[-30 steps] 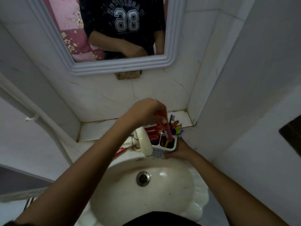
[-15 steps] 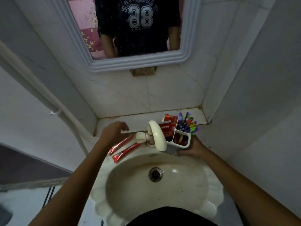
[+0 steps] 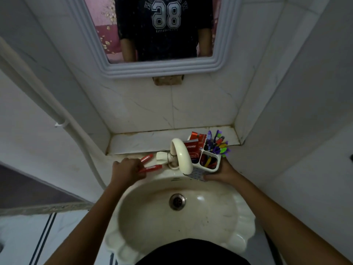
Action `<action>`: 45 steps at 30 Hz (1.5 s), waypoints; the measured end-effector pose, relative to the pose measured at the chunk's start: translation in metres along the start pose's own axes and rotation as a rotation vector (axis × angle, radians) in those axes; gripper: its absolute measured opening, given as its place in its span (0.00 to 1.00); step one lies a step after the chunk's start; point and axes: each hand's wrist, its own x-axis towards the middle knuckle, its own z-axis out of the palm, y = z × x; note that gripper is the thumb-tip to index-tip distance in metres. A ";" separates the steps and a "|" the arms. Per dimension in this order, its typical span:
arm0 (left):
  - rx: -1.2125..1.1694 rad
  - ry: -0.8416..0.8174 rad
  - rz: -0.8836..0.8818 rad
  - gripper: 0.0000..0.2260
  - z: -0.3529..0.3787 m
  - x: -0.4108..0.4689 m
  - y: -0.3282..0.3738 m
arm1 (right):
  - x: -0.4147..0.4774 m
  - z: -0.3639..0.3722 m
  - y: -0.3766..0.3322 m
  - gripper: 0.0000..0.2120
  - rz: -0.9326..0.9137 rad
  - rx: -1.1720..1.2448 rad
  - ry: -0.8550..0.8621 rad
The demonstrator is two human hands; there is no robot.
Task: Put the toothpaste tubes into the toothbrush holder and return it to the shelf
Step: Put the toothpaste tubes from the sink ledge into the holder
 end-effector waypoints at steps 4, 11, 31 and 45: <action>-0.258 0.008 -0.034 0.07 -0.048 -0.005 -0.011 | 0.001 0.000 0.002 0.36 0.014 0.008 -0.011; -0.550 0.148 0.213 0.09 -0.169 -0.006 0.048 | -0.001 0.000 0.002 0.45 0.030 0.058 -0.020; -0.403 0.003 0.477 0.15 -0.121 0.037 0.144 | 0.001 0.001 -0.001 0.40 0.002 -0.039 -0.035; 0.128 -0.108 -0.153 0.14 0.029 0.017 -0.016 | 0.002 0.000 0.002 0.37 -0.024 -0.006 -0.047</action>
